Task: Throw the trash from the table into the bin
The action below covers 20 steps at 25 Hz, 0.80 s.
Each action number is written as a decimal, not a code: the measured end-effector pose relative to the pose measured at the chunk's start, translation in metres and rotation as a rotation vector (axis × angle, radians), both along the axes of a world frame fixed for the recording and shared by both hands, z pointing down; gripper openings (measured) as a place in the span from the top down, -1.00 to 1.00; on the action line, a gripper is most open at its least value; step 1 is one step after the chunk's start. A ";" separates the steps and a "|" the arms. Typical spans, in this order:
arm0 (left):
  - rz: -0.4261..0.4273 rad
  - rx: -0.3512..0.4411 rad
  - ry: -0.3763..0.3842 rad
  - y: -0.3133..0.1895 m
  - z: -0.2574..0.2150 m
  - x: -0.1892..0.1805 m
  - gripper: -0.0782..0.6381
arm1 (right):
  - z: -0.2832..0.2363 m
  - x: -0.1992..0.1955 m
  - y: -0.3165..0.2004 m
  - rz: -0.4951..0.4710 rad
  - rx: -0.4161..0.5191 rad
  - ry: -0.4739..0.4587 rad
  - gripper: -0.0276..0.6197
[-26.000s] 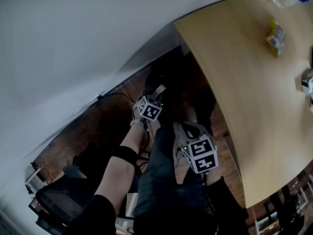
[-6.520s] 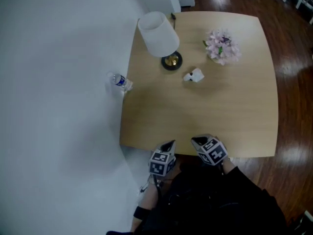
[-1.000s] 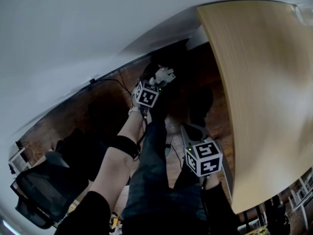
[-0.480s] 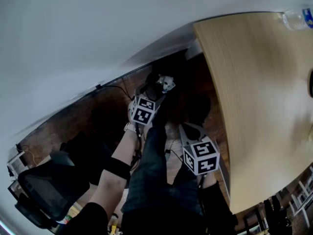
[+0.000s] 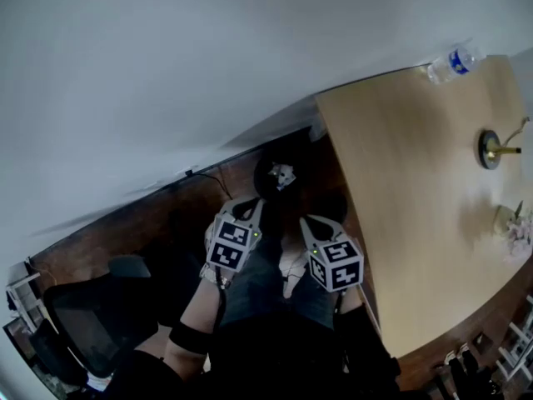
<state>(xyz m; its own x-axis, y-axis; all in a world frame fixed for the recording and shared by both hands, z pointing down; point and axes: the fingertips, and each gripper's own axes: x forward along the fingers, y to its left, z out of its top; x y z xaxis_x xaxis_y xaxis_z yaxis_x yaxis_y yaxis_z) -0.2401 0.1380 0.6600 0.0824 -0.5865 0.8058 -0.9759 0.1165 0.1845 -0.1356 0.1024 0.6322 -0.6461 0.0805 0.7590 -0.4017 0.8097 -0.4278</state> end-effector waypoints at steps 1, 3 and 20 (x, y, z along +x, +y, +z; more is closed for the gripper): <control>-0.007 0.009 0.018 0.001 -0.014 0.002 0.77 | -0.011 -0.002 0.000 -0.007 0.005 -0.011 0.89; -0.017 0.033 0.044 0.001 -0.040 0.005 0.77 | -0.029 -0.005 -0.001 -0.027 0.015 -0.029 0.89; 0.123 0.161 0.014 -0.023 -0.138 0.031 0.77 | -0.110 0.015 -0.034 0.022 0.125 -0.090 0.89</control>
<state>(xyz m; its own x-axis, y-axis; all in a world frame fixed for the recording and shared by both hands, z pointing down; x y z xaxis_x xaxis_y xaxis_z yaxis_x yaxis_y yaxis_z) -0.2089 0.1148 0.5217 0.1719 -0.6923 0.7009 -0.9781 -0.0355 0.2049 -0.1203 0.0681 0.5223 -0.7125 -0.0257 0.7012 -0.3842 0.8505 -0.3593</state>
